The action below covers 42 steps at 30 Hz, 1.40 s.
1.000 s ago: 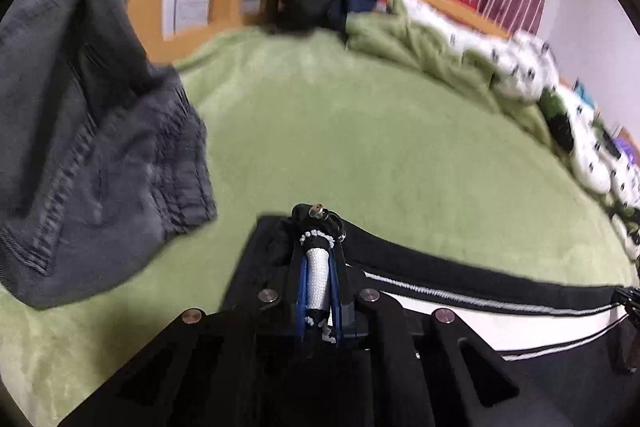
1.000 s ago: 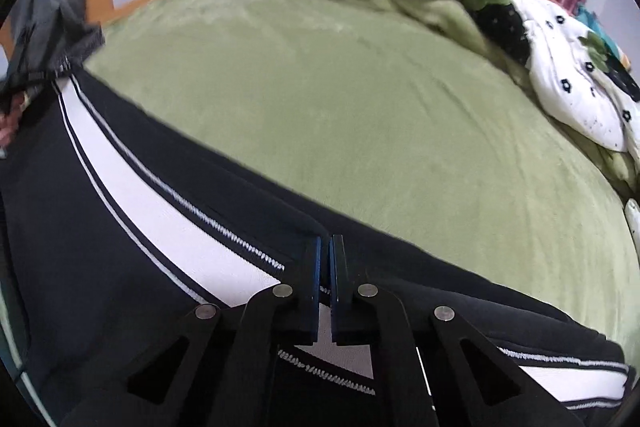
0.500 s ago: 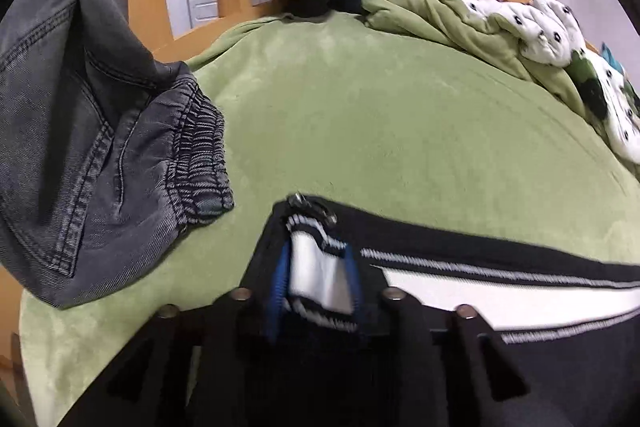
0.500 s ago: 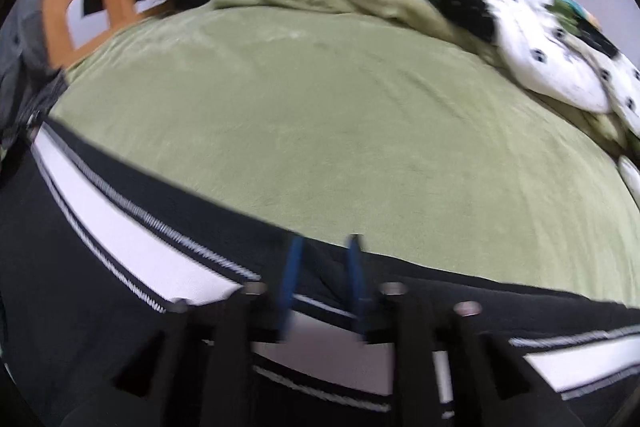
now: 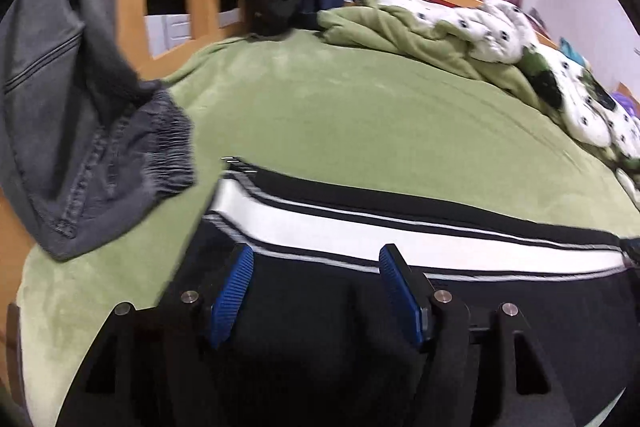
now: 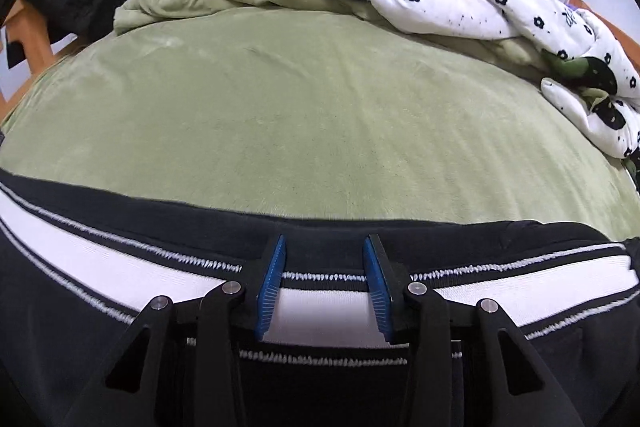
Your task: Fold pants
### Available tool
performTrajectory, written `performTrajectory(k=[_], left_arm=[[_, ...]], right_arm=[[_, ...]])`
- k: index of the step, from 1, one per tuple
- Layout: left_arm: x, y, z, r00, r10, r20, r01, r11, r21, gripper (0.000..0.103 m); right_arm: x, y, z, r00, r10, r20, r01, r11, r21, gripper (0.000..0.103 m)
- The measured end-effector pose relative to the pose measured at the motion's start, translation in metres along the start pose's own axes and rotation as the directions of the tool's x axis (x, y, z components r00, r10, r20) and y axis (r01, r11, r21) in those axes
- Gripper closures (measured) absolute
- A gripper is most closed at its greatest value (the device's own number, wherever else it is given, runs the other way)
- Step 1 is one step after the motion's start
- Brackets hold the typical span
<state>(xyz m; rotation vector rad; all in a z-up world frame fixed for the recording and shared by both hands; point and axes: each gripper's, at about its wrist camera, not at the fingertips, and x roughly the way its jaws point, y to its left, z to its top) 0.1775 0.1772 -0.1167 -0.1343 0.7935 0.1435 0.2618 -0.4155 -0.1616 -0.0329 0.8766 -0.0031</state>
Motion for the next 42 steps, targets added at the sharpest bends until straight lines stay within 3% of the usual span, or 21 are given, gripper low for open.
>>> performTrajectory(k=[4,7,11,14,15,18,23,28,32,38,42], left_arm=[[-0.005,-0.028,-0.003,0.998,-0.057,-0.004,0.057,0.998,0.027,0.04],[-0.008,-0.049,-0.008,0.989,-0.143,-0.031,0.144,0.989,0.029,0.04],[-0.011,-0.073,-0.021,0.974,-0.214,-0.07,0.22,0.973,0.076,0.04],[-0.004,-0.082,-0.038,0.972,-0.19,-0.14,0.207,0.971,0.116,0.04],[0.0,-0.081,-0.046,0.975,-0.146,-0.167,0.169,0.977,0.134,0.04],[-0.004,-0.068,-0.061,0.986,-0.074,-0.151,0.095,0.986,0.14,0.04],[-0.055,-0.044,-0.086,0.971,-0.205,-0.121,0.215,0.974,0.073,0.04],[-0.081,-0.015,-0.122,0.922,-0.37,-0.112,0.362,0.928,-0.09,0.04],[-0.081,0.006,-0.139,0.906,-0.415,-0.088,0.392,0.898,-0.198,0.04],[-0.073,0.048,-0.149,0.908,-0.418,-0.032,0.383,0.858,-0.342,0.04],[-0.063,0.069,-0.14,0.926,-0.377,-0.005,0.346,0.855,-0.386,0.04]], right_arm=[[0.0,0.0,0.001,1.0,-0.024,0.003,0.024,1.0,0.01,0.069],[-0.016,0.002,0.002,1.0,-0.025,0.014,0.024,0.999,0.036,0.069],[-0.051,-0.002,-0.007,0.997,0.027,0.067,-0.035,0.992,0.118,0.058],[-0.075,0.0,-0.018,0.998,0.018,0.055,-0.025,0.993,0.114,0.057],[-0.081,0.001,-0.022,0.999,0.012,0.051,-0.018,0.994,0.11,0.057],[-0.103,0.0,-0.036,0.999,0.005,0.046,-0.01,0.992,0.122,0.049],[-0.139,-0.005,-0.053,0.998,0.034,0.051,-0.043,0.982,0.183,0.049],[-0.17,0.004,-0.054,0.996,-0.026,0.081,0.012,0.986,0.168,0.049],[-0.194,0.021,-0.052,0.996,-0.001,0.084,-0.012,0.988,0.154,0.049],[-0.224,0.05,-0.051,0.993,0.044,0.107,-0.056,0.991,0.12,0.049],[-0.231,0.067,-0.053,0.99,0.087,0.109,-0.101,0.987,0.128,0.049]])
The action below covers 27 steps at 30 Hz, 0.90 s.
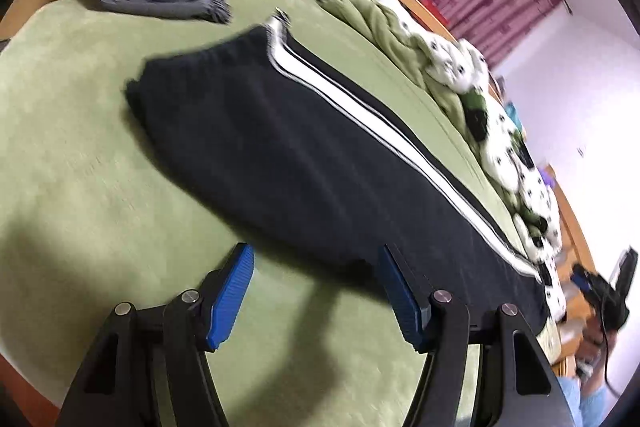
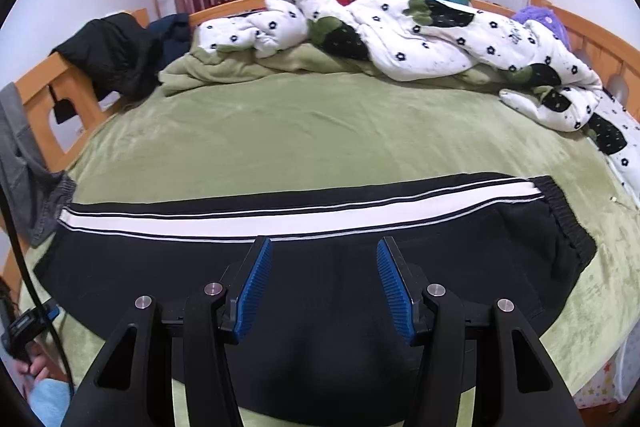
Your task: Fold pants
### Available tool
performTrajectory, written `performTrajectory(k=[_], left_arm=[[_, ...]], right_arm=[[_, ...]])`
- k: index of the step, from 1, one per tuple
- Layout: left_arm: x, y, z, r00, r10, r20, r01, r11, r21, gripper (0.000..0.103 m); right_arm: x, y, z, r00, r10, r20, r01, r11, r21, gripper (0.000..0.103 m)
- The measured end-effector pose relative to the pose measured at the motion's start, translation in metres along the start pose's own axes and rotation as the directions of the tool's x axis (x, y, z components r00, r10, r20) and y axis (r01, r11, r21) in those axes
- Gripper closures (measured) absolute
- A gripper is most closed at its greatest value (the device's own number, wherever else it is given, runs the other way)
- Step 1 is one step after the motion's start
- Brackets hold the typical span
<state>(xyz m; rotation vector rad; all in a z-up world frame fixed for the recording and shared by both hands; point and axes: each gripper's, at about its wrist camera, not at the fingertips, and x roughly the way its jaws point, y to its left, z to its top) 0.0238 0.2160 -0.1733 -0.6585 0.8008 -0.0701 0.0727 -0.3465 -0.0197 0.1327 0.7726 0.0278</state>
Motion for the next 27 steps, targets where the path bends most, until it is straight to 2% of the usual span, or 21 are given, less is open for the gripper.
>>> performTrajectory(k=[3,6,9,12,15,16,17,20,22,27], left_arm=[[0.003,0.015,0.02,0.998,0.048,0.044,-0.045,0.998,-0.05,0.041],[0.011,0.028,0.041,0.996,0.065,0.058,-0.058,0.992,-0.112,0.044],[0.018,0.032,0.057,0.993,0.092,0.069,-0.082,0.987,-0.135,0.044],[0.017,0.043,0.066,0.989,0.123,0.085,-0.106,0.978,-0.179,0.052],[0.014,0.06,0.073,0.989,0.102,0.106,-0.071,0.961,-0.268,0.057],[0.015,0.062,0.074,0.988,0.11,0.105,-0.077,0.957,-0.28,0.063],[0.016,0.063,0.075,0.988,0.122,0.1,-0.09,0.955,-0.283,0.071],[0.018,0.055,0.082,0.981,0.177,0.076,-0.153,0.956,-0.249,0.082],[0.016,0.048,0.088,0.979,0.19,0.078,-0.169,0.962,-0.216,0.083],[0.002,0.007,0.098,0.957,0.265,0.121,-0.256,0.963,-0.083,0.084]], right_arm=[[-0.001,0.006,-0.002,1.0,0.021,-0.003,-0.02,0.999,0.029,0.049],[0.0,0.01,-0.005,1.0,0.029,-0.007,-0.028,0.999,0.047,0.049],[0.002,0.01,-0.01,1.0,0.023,-0.016,-0.022,0.998,0.06,0.049],[0.005,0.006,-0.015,0.999,0.027,-0.03,-0.025,0.997,0.079,0.049],[0.007,0.004,-0.02,0.999,0.007,-0.045,-0.004,0.998,0.065,0.049],[0.007,0.003,-0.021,0.999,0.0,-0.046,0.002,0.999,0.054,0.049],[0.006,0.002,-0.021,0.999,-0.002,-0.045,0.004,0.999,0.051,0.049],[0.006,-0.004,-0.022,0.999,0.01,-0.043,-0.008,0.998,0.06,0.049],[0.006,-0.007,-0.022,0.999,0.02,-0.05,-0.017,0.998,0.063,0.049],[0.005,-0.01,-0.026,0.998,0.03,-0.058,-0.028,0.999,0.036,0.049]])
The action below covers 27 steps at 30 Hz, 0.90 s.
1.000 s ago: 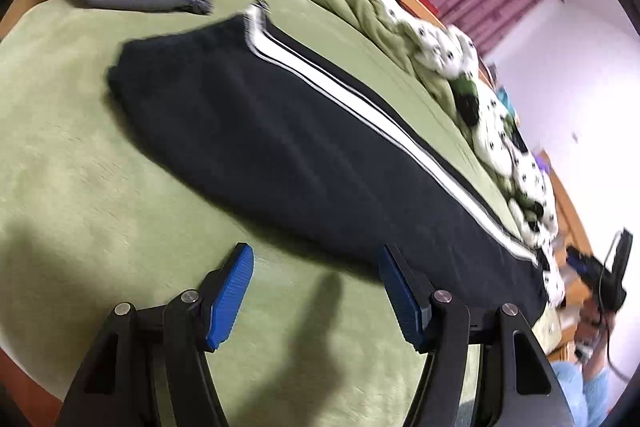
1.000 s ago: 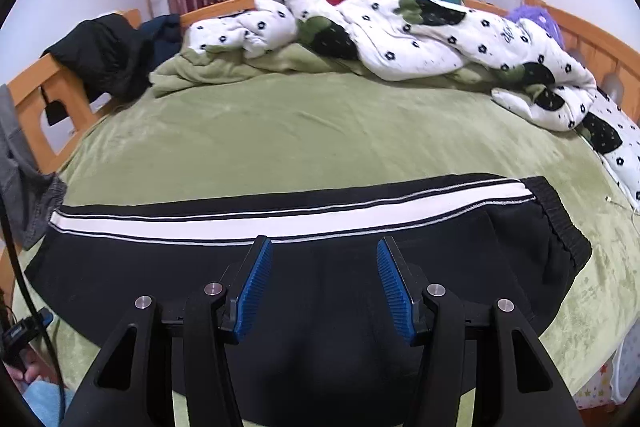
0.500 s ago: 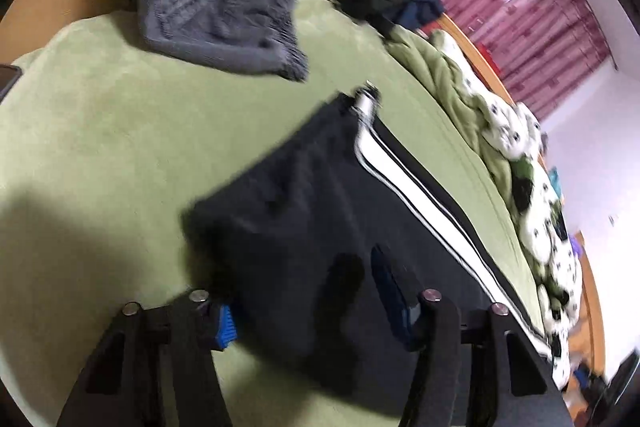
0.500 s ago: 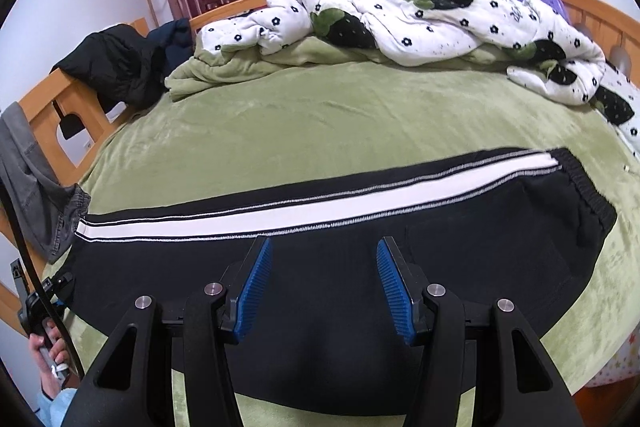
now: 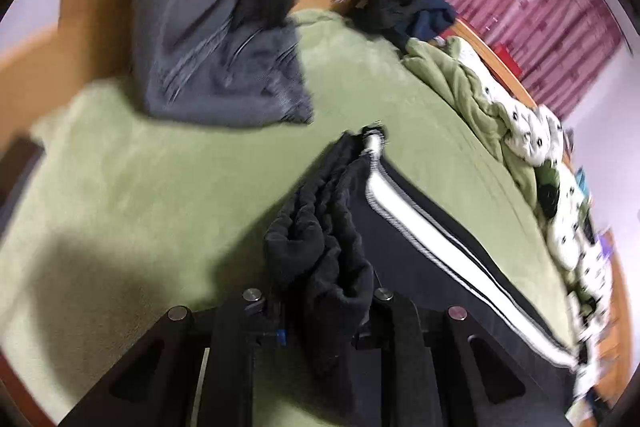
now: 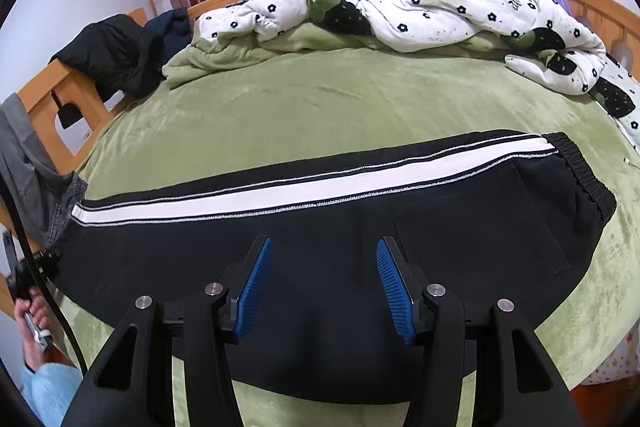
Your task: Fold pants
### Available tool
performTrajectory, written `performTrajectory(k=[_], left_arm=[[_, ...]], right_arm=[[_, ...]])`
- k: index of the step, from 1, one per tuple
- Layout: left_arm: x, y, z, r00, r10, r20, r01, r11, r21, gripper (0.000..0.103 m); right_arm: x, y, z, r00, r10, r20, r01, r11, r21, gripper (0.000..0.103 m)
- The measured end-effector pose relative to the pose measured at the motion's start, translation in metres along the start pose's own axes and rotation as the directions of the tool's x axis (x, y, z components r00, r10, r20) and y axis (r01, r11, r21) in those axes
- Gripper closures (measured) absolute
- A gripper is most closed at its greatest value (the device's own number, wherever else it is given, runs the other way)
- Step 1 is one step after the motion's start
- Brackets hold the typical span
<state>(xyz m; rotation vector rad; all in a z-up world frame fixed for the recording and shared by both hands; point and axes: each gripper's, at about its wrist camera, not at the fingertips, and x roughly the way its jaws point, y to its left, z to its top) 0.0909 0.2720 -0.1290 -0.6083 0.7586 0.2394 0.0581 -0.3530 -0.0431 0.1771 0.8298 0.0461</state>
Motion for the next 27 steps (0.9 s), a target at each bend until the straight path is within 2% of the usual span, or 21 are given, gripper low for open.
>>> performTrajectory(k=[4,8,12,15,20,24,27], left_arm=[[-0.024,-0.05,0.006,0.999,0.01,0.049,-0.016,0.991,0.135,0.085],[-0.048,-0.106,0.005,0.997,-0.025,0.073,0.004,0.962,0.272,0.085],[-0.068,-0.182,-0.013,0.995,-0.038,0.088,-0.005,0.898,0.44,0.086],[-0.076,-0.228,-0.03,0.994,-0.065,0.089,0.01,0.859,0.512,0.086],[-0.076,-0.301,-0.072,0.993,-0.113,0.039,0.068,0.803,0.593,0.086],[-0.059,-0.344,-0.133,0.99,-0.137,-0.025,0.121,0.758,0.641,0.086],[-0.04,-0.358,-0.178,0.985,-0.14,-0.1,0.172,0.748,0.641,0.086]], right_arm=[[-0.001,-0.003,-0.005,1.0,-0.018,-0.007,0.018,0.999,-0.043,0.049],[-0.003,-0.012,-0.011,0.999,-0.036,-0.019,0.034,0.997,-0.07,0.049],[-0.015,-0.027,-0.016,1.0,-0.004,0.002,0.004,0.999,-0.05,0.049],[-0.02,-0.043,-0.017,0.999,0.033,0.004,-0.033,0.999,-0.011,0.049],[-0.021,-0.077,-0.019,0.997,0.072,-0.004,-0.071,0.991,0.113,0.049],[-0.021,-0.105,-0.023,0.995,0.101,0.003,-0.099,0.97,0.222,0.049],[-0.022,-0.111,-0.025,0.995,0.102,0.007,-0.101,0.968,0.232,0.049]])
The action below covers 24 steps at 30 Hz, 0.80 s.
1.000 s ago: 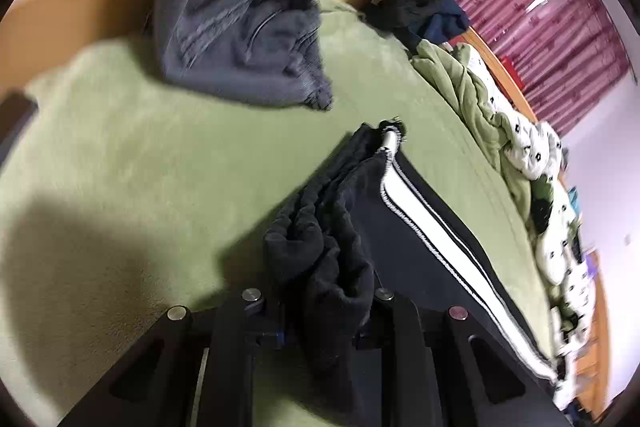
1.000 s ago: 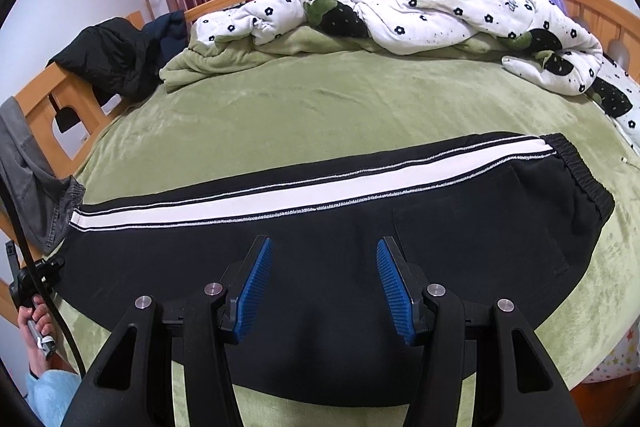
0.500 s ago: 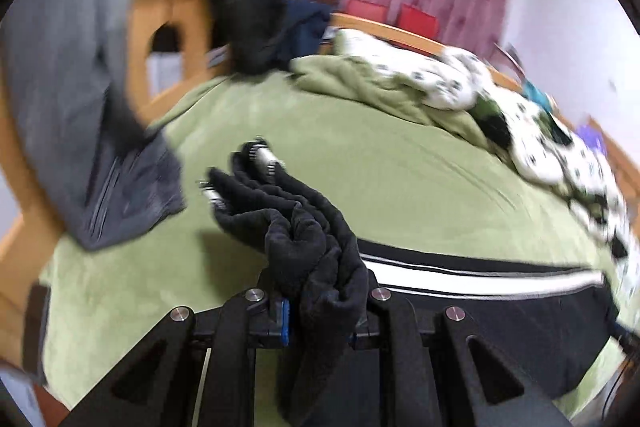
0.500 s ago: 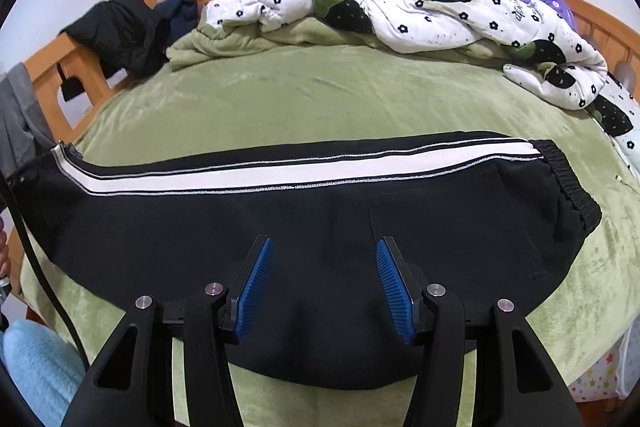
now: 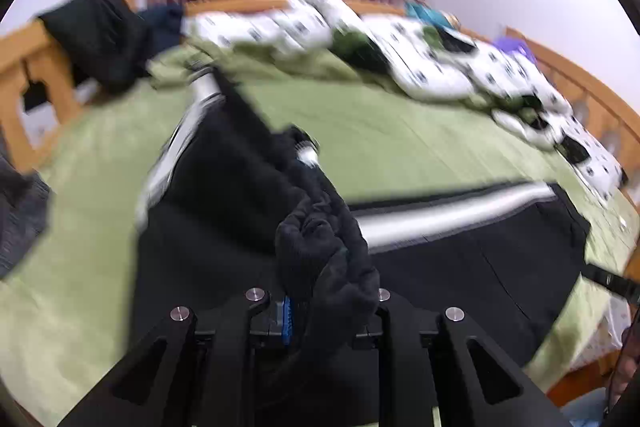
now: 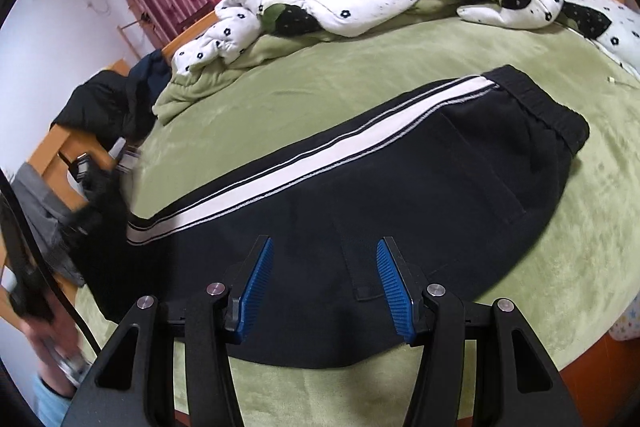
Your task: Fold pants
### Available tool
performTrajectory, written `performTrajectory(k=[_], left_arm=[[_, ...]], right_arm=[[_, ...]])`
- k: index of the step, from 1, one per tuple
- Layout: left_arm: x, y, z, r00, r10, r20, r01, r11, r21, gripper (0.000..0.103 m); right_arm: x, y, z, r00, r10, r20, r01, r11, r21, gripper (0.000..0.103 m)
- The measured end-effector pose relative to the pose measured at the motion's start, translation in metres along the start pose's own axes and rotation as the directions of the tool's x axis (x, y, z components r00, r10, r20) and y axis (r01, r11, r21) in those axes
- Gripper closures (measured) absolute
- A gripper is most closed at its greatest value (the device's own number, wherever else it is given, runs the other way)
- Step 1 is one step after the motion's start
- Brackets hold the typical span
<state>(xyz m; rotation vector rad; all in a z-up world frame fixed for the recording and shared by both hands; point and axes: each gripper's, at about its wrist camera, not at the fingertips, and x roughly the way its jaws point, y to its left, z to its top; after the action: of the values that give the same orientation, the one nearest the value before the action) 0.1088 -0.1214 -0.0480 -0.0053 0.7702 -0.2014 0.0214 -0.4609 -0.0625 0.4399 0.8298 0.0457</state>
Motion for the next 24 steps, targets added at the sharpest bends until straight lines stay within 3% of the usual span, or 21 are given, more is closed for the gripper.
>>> performTrajectory(k=[4,6,8,9,11,13,15,17,20,24], left_arm=[[0.044,-0.044,-0.049,0.991,-0.066,-0.119,0.065,0.998,-0.016,0.086],[0.058,-0.058,-0.066,0.986,-0.039,-0.163,0.04,0.999,0.006,0.086],[0.056,-0.066,-0.074,0.989,-0.012,-0.148,0.023,0.997,0.068,0.085],[0.051,-0.066,-0.075,0.988,-0.023,-0.155,0.037,0.996,0.083,0.081],[0.039,-0.059,-0.07,0.971,-0.121,-0.207,0.136,0.989,0.061,0.06],[0.019,-0.047,-0.064,0.961,-0.186,-0.205,0.195,0.981,0.025,0.05],[-0.007,-0.027,-0.058,0.969,-0.19,-0.155,0.196,0.98,0.028,0.041],[-0.031,-0.003,-0.056,0.985,-0.143,-0.099,0.147,0.989,0.035,0.038],[-0.046,0.031,-0.049,0.998,-0.014,-0.066,0.017,0.999,0.046,0.036],[-0.053,0.089,-0.054,0.983,0.168,-0.073,-0.165,0.985,0.041,0.036]], right_arm=[[-0.003,0.001,-0.002,1.0,0.006,0.002,-0.006,1.0,-0.02,0.049],[-0.003,0.002,-0.002,1.0,0.004,-0.002,-0.004,1.0,-0.027,0.049],[-0.003,0.004,-0.004,1.0,0.001,-0.005,-0.001,0.999,-0.041,0.049],[-0.001,0.007,-0.004,1.0,-0.002,-0.01,0.002,0.999,-0.053,0.049],[0.003,0.013,-0.005,1.0,-0.001,-0.025,-0.001,0.997,-0.076,0.049],[0.009,0.019,-0.006,0.999,0.005,-0.043,-0.009,0.995,-0.099,0.049],[0.013,0.032,-0.006,0.999,0.005,-0.044,-0.011,0.991,-0.133,0.049],[0.019,0.046,-0.004,0.998,0.024,-0.063,-0.033,0.988,-0.15,0.049],[0.038,0.072,0.0,0.989,0.038,-0.14,-0.061,0.985,-0.164,0.049],[0.068,0.111,-0.001,0.98,0.003,-0.201,-0.048,0.974,-0.222,0.049]])
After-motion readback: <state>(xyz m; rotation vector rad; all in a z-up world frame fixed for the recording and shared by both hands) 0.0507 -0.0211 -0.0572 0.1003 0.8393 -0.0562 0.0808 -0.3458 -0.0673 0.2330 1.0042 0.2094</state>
